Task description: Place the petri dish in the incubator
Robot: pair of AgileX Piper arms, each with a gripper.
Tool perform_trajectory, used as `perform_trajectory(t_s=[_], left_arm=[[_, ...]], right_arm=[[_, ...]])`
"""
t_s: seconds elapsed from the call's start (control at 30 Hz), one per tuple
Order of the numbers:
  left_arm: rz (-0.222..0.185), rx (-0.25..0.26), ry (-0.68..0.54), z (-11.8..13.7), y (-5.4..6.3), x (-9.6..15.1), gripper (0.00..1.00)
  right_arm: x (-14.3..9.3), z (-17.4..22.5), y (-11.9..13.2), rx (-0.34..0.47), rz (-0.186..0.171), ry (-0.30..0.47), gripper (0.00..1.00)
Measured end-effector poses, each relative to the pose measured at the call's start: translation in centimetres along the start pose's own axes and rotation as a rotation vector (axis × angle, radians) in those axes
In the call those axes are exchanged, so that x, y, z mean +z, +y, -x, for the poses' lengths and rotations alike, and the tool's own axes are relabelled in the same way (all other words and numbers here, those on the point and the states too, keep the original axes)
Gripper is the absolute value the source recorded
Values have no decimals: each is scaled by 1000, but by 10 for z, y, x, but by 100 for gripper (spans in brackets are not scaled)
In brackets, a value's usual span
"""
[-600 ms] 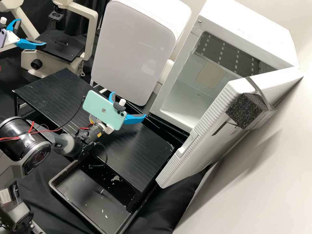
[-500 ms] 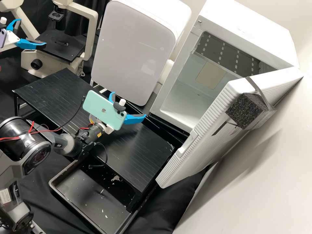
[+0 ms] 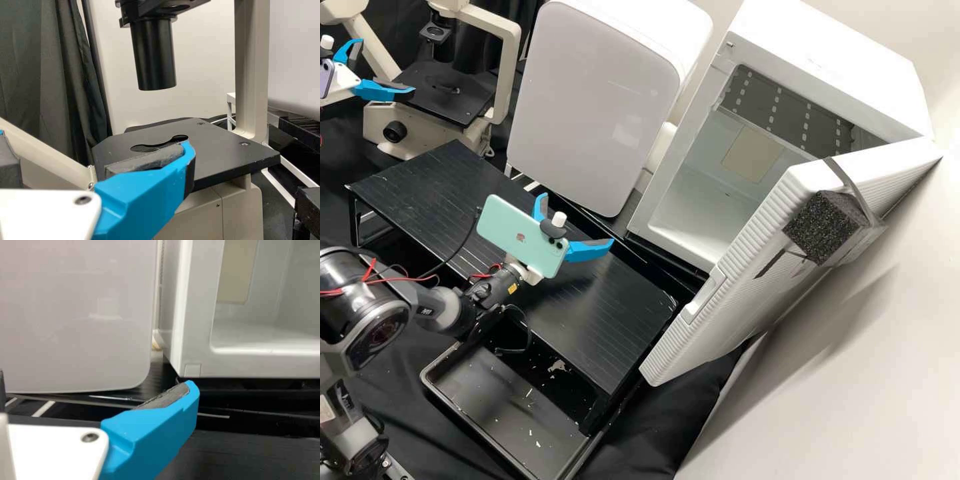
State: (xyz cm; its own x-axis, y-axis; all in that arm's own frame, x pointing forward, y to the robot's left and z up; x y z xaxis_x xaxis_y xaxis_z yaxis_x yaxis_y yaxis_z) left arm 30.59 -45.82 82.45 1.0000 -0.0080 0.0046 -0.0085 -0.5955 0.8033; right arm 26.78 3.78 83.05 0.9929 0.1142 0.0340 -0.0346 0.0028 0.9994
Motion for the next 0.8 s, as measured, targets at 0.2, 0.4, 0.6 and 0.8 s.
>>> perform_trajectory(t_s=[0.2, 0.4, 0.6, 0.8], left_arm=[[0, 0, 0, 0, 0, 0, 100], [0, 0, 0, 0, 0, 0, 100], [0, 0, 0, 0, 0, 0, 100], [0, 0, 0, 0, 0, 0, 100]], right_arm=[[-9, 30, -2, 9, 10, 97, 100], [-7, 48, -17, -53, 4, 96, 100], [0, 52, -28, -109, 0, 67, 100], [4, 52, -33, -136, -2, 48, 100]])
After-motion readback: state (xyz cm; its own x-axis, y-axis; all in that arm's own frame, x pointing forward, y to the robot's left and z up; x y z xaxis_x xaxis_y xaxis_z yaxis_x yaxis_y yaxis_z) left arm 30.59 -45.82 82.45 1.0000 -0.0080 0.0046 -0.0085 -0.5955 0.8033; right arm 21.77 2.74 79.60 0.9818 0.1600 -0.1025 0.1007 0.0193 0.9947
